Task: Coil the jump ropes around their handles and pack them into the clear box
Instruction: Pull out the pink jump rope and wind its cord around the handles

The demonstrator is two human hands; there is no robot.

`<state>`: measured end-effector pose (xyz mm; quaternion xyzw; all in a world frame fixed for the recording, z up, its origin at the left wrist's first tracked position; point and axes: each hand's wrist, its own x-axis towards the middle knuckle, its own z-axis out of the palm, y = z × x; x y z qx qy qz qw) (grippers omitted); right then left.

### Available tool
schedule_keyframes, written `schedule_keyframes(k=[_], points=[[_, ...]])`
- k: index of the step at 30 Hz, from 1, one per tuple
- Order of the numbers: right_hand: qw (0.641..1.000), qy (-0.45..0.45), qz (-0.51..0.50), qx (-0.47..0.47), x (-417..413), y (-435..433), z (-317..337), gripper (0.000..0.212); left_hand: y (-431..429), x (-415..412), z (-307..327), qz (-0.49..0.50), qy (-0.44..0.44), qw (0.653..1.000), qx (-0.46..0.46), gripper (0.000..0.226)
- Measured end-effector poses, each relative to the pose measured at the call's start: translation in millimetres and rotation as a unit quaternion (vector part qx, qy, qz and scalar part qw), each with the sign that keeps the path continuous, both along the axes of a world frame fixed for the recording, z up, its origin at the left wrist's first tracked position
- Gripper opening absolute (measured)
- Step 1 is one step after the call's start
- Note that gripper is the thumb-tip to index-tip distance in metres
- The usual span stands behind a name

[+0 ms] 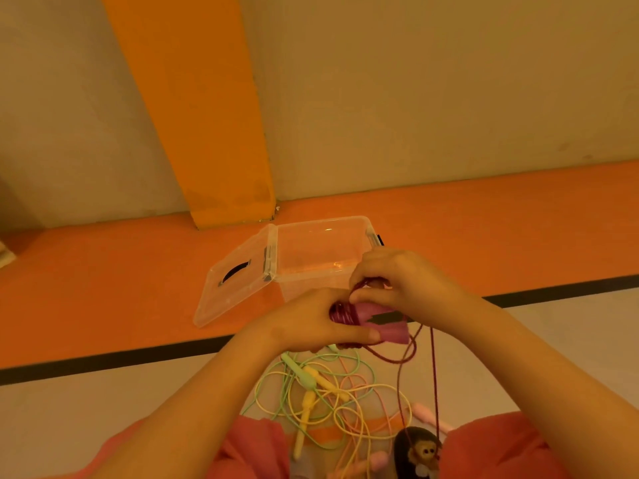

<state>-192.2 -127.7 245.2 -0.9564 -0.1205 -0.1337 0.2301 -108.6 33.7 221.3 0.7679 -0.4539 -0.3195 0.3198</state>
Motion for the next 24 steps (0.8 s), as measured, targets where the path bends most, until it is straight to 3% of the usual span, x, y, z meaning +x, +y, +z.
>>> schedule_keyframes(k=[4,7,10,12,15,17,20,24], points=[[0.97,0.114,-0.013,0.216,-3.9,-11.8,5.5,0.004,-0.1,-3.4,2.1,-0.024,0.178,0.984,-0.007,0.019],[0.932,0.157,-0.011,0.326,-0.9,-20.8,8.1,0.02,0.6,-1.8,-2.2,-0.072,0.315,0.945,-0.047,0.032],[0.904,0.164,-0.028,0.393,1.6,-28.3,6.6,0.03,0.0,-0.2,-2.2,-0.088,0.364,0.922,-0.1,0.034],[0.908,0.157,-0.031,0.388,1.0,-29.3,4.9,0.018,0.4,2.4,1.2,-0.101,0.382,0.908,-0.138,0.045],[0.908,0.131,-0.065,0.392,0.9,-28.3,2.6,0.029,2.9,7.0,7.9,-0.118,0.375,0.904,-0.169,0.054],[0.915,0.112,-0.082,0.379,0.8,-25.8,1.9,0.041,2.2,7.9,8.2,-0.078,0.369,0.906,-0.191,0.056],[0.935,0.105,-0.081,0.328,0.8,-20.0,-2.4,0.039,-1.7,9.1,2.2,-0.01,0.387,0.891,-0.236,0.064],[0.957,0.12,-0.093,0.248,-1.5,-18.9,-4.9,0.022,-5.1,14.9,7.5,0.108,0.404,0.859,-0.294,0.039]])
